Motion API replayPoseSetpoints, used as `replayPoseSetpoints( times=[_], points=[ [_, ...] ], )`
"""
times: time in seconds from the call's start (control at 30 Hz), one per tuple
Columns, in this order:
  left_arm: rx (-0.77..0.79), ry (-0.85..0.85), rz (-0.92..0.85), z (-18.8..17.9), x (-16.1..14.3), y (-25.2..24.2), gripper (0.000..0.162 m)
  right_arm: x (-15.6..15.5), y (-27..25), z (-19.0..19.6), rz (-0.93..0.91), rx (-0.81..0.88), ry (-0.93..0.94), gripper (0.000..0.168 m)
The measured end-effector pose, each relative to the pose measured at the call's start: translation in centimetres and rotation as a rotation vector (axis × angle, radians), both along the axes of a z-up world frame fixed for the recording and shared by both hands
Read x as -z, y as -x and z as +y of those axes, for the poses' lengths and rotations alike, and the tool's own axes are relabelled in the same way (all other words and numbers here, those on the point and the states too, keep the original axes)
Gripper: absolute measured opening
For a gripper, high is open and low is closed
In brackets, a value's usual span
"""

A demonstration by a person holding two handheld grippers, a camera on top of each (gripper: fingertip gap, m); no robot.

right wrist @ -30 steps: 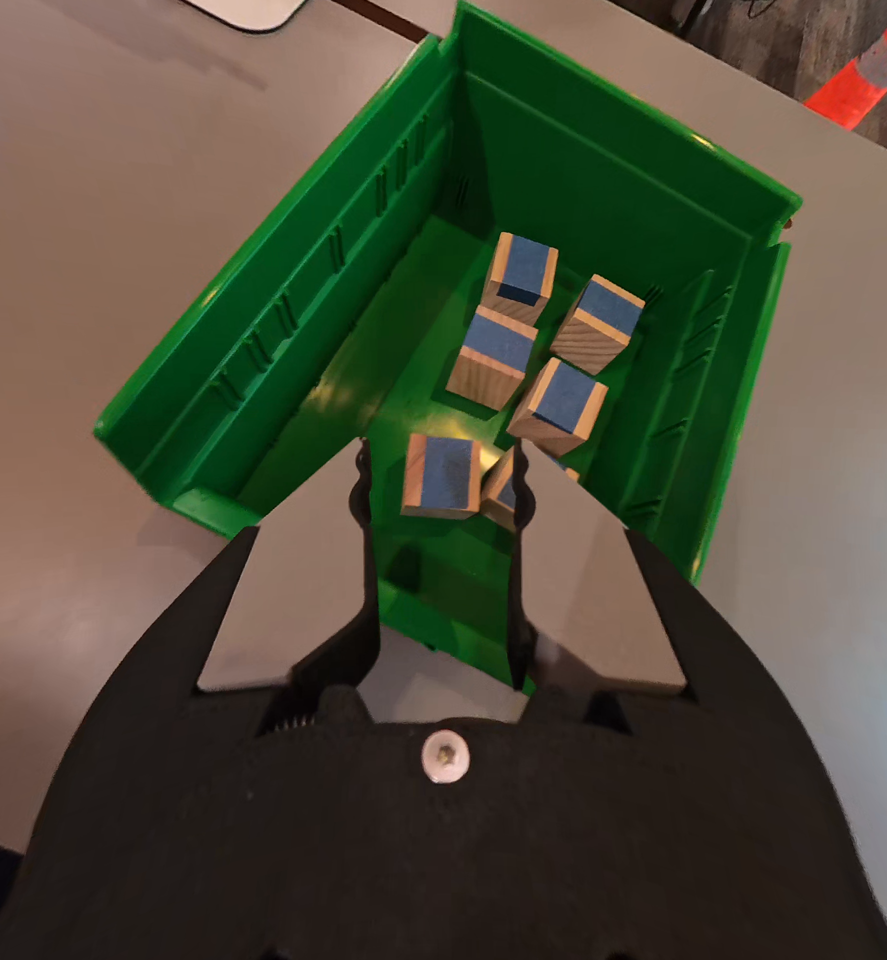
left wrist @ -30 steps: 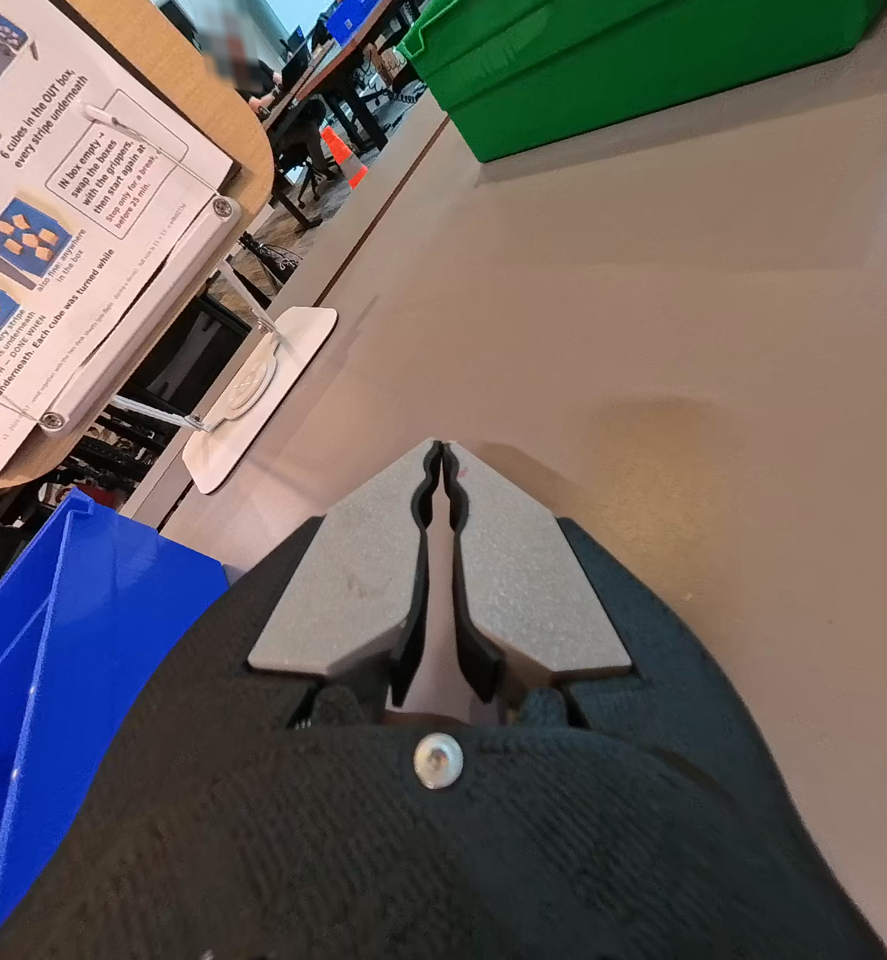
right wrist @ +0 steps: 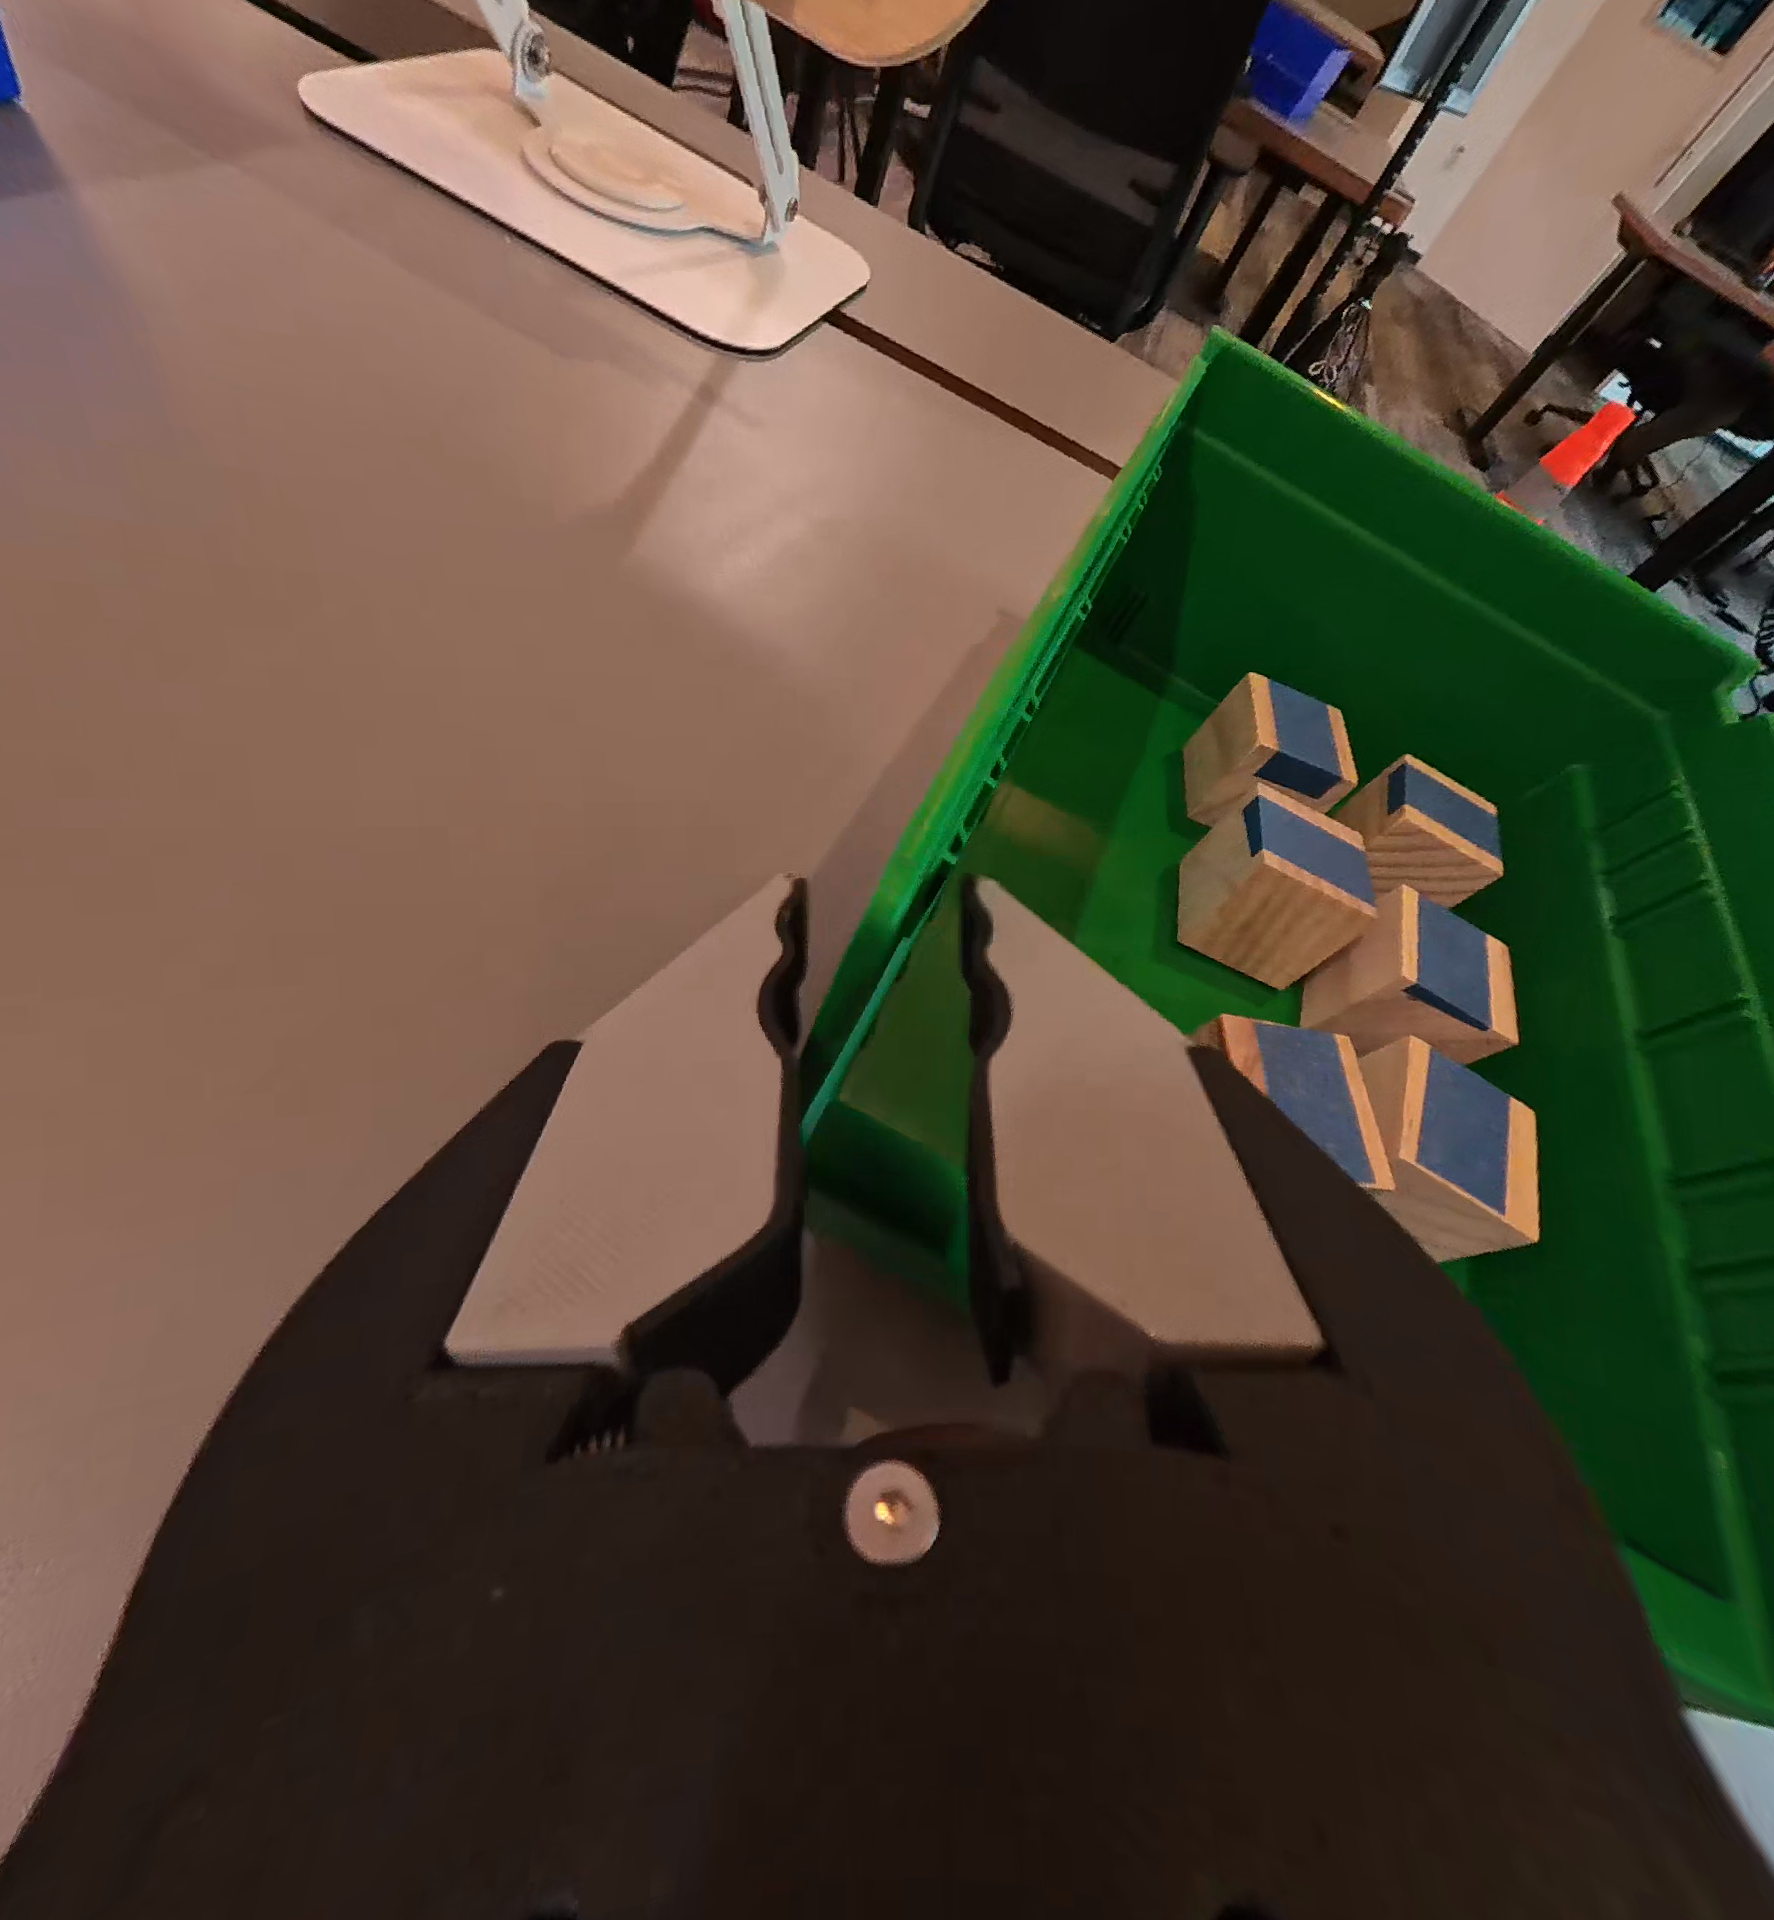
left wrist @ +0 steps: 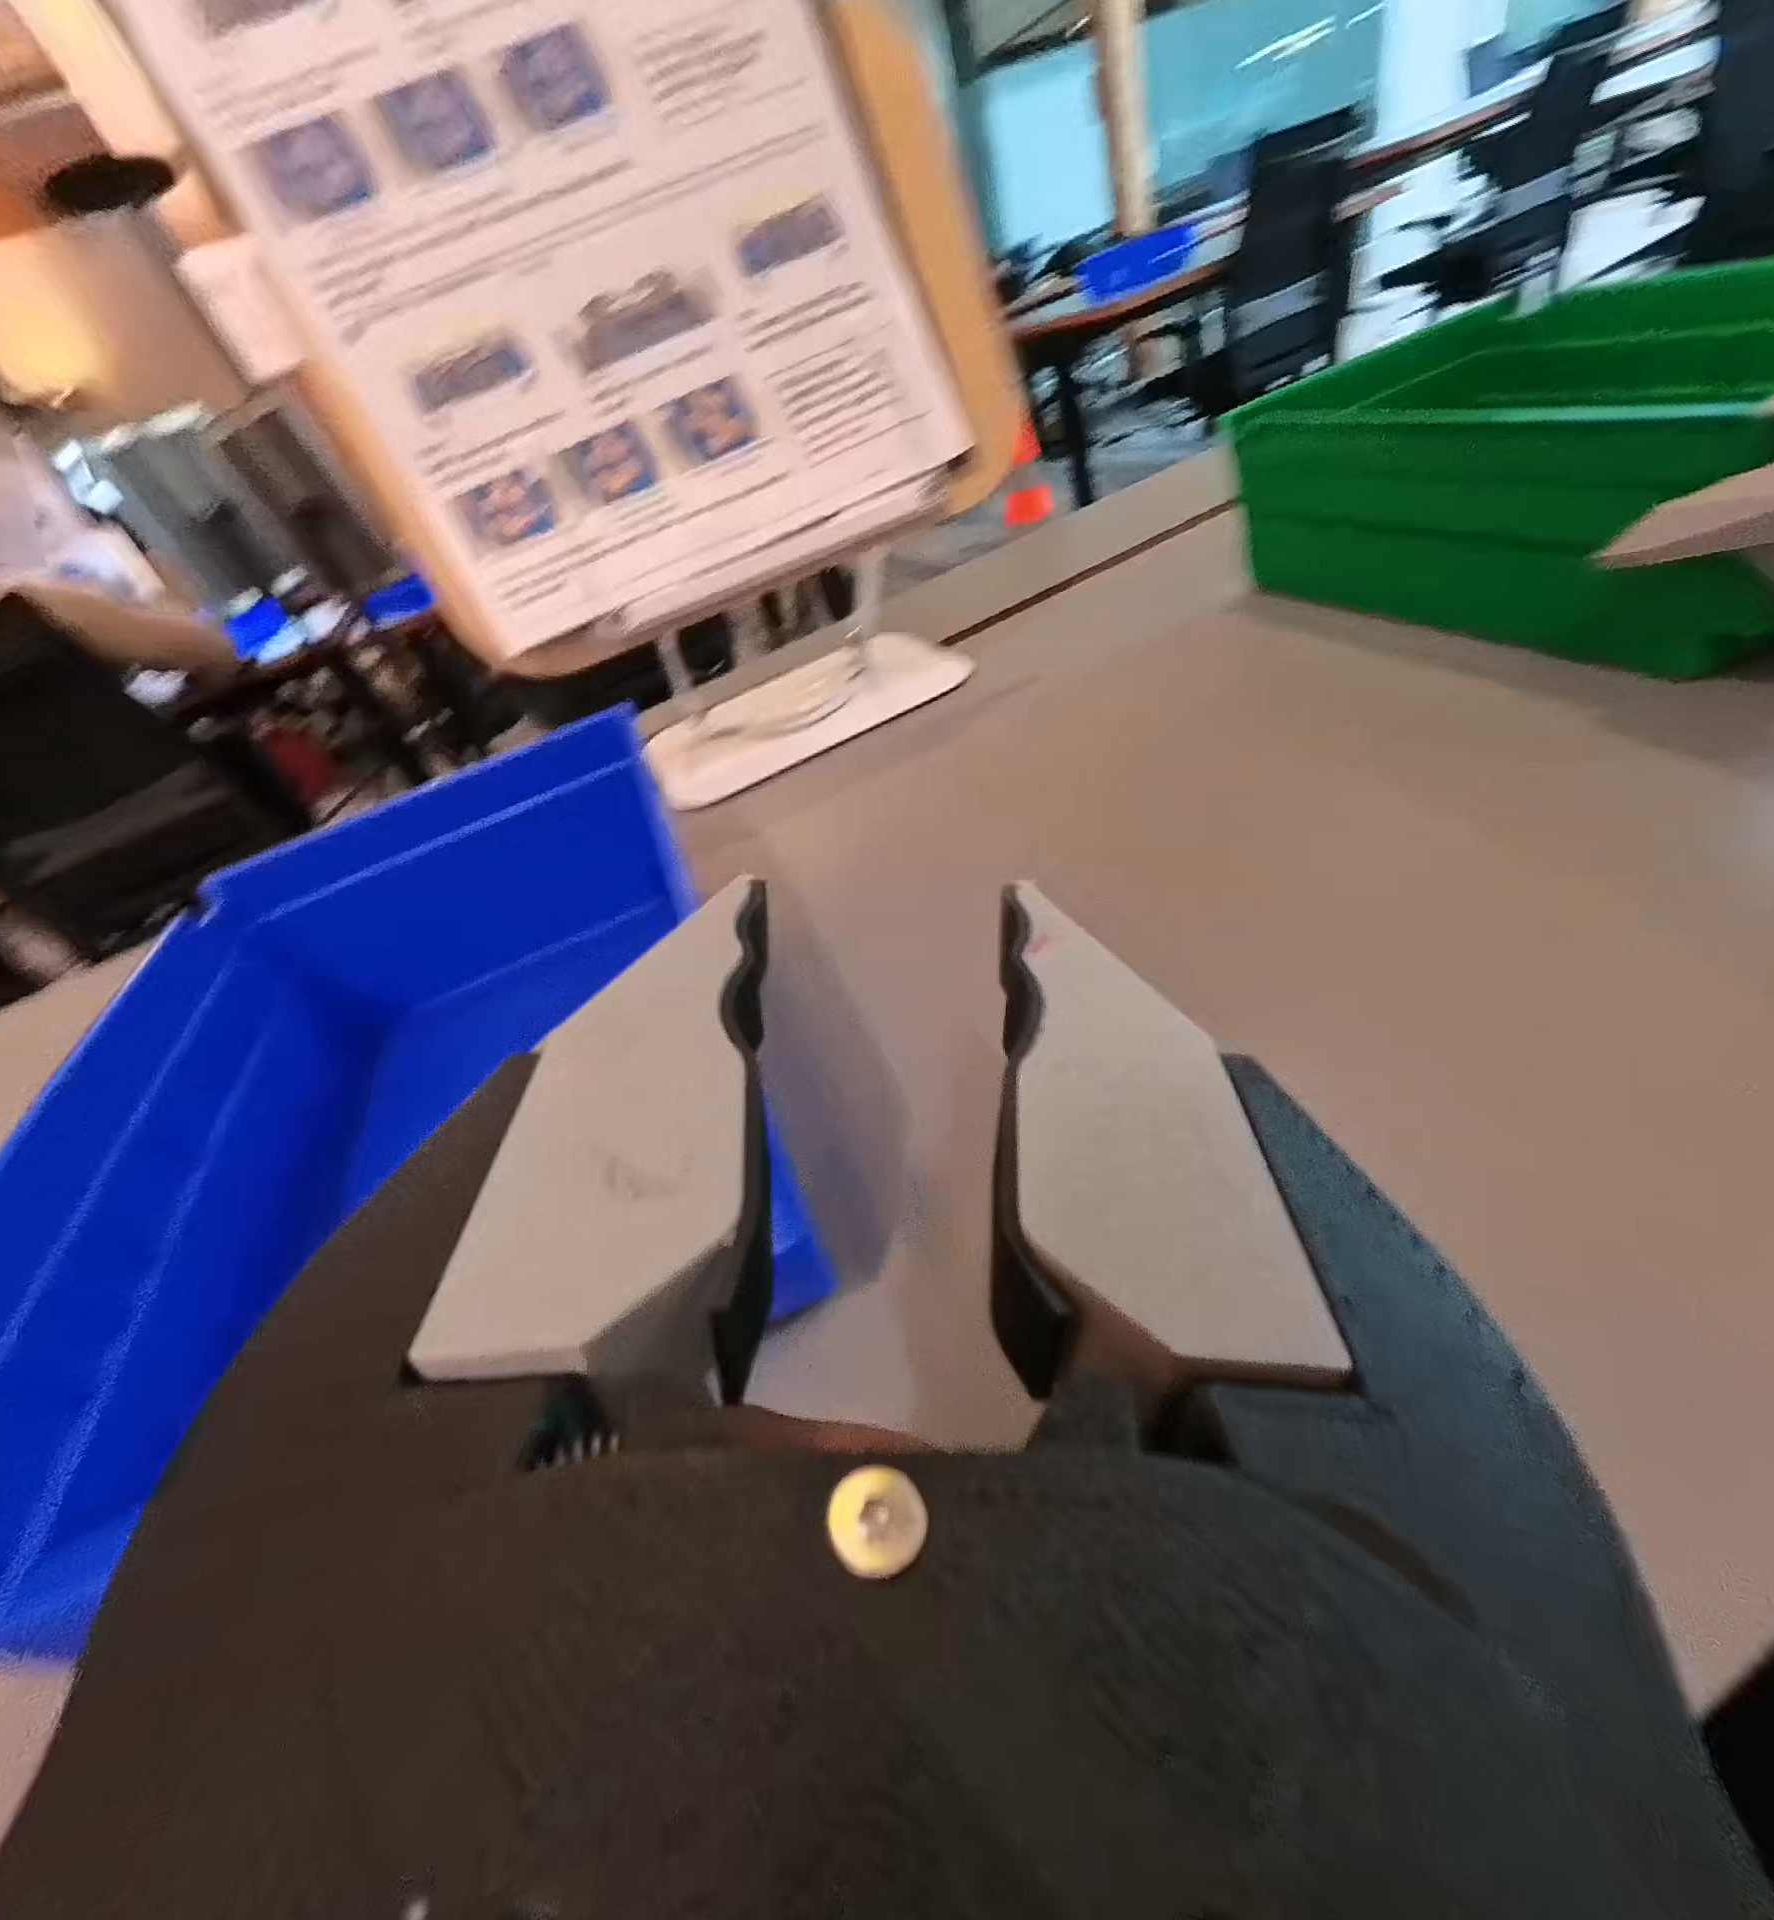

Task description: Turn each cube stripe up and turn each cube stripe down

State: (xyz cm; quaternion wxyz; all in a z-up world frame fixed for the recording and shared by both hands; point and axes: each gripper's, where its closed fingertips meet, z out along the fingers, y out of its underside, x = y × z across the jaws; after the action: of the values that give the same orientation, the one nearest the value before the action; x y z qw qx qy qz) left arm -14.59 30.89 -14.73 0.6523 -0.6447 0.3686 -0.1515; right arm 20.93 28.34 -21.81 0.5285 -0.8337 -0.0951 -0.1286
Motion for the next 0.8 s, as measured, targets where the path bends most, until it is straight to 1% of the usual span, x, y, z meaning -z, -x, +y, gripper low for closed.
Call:
replayPoseSetpoints(
  times=[0.07,0.1,0.13,0.17,0.2,0.23,0.27,0.3,0.33,0.37,0.4,0.43,0.47,0.53,0.67,0.8],
  points=[
    [-0.133,0.048,0.013,2.3,1.3,2.7,0.057,0.4,-0.2,0.2,0.036,0.015,0.023,0.057],
    [-0.186,0.073,0.024,3.2,2.0,3.7,0.065,0.4,-0.5,0.2,0.032,0.024,0.037,0.053],
    [-0.215,0.093,0.032,4.0,2.7,4.1,0.067,0.5,-0.5,0.2,0.021,0.024,0.054,0.04],
    [-0.23,0.104,0.04,4.7,3.2,4.1,0.065,0.4,-0.1,0.1,0.032,0.002,0.069,0.028],
    [-0.239,0.123,0.047,5.5,3.9,3.9,0.063,0.3,0.1,0.1,0.06,-0.001,0.074,0.022],
    [-0.233,0.161,0.055,6.2,4.7,3.4,0.063,0.3,0.1,0.0,0.08,0.003,0.083,0.022],
    [-0.218,0.205,0.062,6.8,5.5,2.7,0.059,0.3,0.1,0.0,0.084,0.001,0.082,0.021],
    [-0.215,0.234,0.072,7.5,6.1,2.3,0.042,0.3,0.1,0.1,0.09,0.003,0.082,0.022],
    [-0.206,0.23,0.092,8.1,6.1,2.0,0.016,0.3,0.1,0.1,0.096,0.011,0.084,0.021],
    [-0.238,0.223,0.107,8.8,5.9,2.4,0.007,0.3,0.1,0.1,0.103,0.028,0.085,0.02],
    [-0.292,0.207,0.129,9.5,5.5,3.2,0.003,0.3,0.2,0.1,0.107,0.046,0.084,0.018],
    [-0.313,0.197,0.137,10.0,5.1,4.0,0.003,0.3,0.6,0.1,0.107,0.055,0.084,0.018],
    [-0.31,0.206,0.105,10.2,4.5,4.5,0.003,0.3,1.3,0.2,0.108,0.053,0.085,0.018],
    [-0.283,0.218,-0.021,10.3,2.5,5.4,0.002,0.3,3.6,0.4,0.099,0.02,0.092,0.02],
    [-0.275,0.214,-0.192,10.2,-2.2,7.9,0.001,0.3,9.7,1.4,0.078,-0.028,0.111,0.021],
    [-0.226,0.159,-0.268,8.2,-6.6,9.0,0.001,0.2,17.5,2.5,0.107,-0.121,0.111,0.022]
  ],
)
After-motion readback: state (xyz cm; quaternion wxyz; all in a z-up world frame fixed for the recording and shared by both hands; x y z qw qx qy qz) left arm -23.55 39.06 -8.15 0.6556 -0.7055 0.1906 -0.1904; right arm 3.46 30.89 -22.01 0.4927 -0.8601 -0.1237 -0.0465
